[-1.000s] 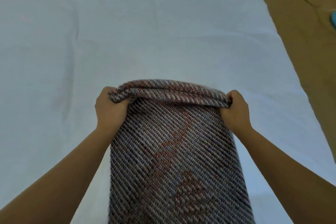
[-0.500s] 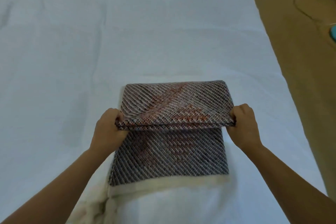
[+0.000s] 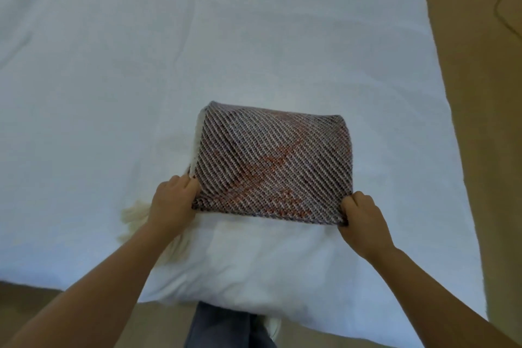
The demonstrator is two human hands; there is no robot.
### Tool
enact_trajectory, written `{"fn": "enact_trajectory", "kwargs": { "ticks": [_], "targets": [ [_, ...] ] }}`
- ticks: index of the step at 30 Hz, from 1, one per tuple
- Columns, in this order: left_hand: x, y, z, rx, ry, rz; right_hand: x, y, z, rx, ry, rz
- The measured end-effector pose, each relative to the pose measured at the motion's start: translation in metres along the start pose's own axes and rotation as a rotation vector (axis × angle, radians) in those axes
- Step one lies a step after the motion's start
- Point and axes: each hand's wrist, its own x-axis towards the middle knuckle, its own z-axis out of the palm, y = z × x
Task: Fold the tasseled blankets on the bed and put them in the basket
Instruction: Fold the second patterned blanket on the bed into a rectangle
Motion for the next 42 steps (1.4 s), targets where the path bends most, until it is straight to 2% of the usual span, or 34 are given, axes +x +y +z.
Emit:
{"fn": "enact_trajectory", "kwargs": {
  "ticks": [3,6,8,10,13,15,19,23,27,32,37,40,42],
  "targets": [
    [-0.006,0.004,0.009,0.077,-0.017,-0.084,-0.002,-0.002,0.004,-0.050,-0.095,0.021],
    [-0.003,0.013,0.004,0.203,-0.229,-0.161,0.000,-0.003,0.000,-0.064,-0.211,0.018],
    [0.003,0.018,-0.001,0.212,-0.306,-0.182,0.005,-0.003,-0.005,-0.046,-0.309,0.017],
    [0.010,0.028,-0.010,0.100,-0.204,-0.110,0.014,-0.007,-0.012,0.024,-0.235,0.047],
    [0.033,0.048,-0.019,-0.058,0.027,0.096,0.033,-0.017,-0.014,0.126,0.021,0.067],
    [0.057,0.062,-0.014,-0.093,-0.003,0.109,0.052,-0.028,-0.010,0.153,0.031,0.055],
    [0.105,0.073,0.017,-0.028,-0.093,0.047,0.093,-0.052,0.013,0.065,-0.129,0.017],
    [0.139,0.048,0.046,-0.009,-0.133,-0.045,0.129,-0.066,0.040,0.017,-0.198,0.067],
    [0.168,0.026,0.069,0.009,-0.128,-0.012,0.157,-0.069,0.070,-0.023,-0.226,0.132],
    [0.192,0.020,0.090,-0.061,-0.126,0.009,0.178,-0.067,0.093,0.017,-0.147,0.174],
    [0.195,0.020,0.078,-0.118,-0.174,0.022,0.186,-0.071,0.077,0.072,-0.177,0.172],
    [0.183,0.009,0.057,-0.283,-0.124,0.055,0.185,-0.059,0.046,0.130,-0.020,0.256],
    [0.175,-0.004,0.046,-0.342,-0.020,-0.013,0.184,-0.044,0.030,0.150,0.142,0.405]
  ]
}}
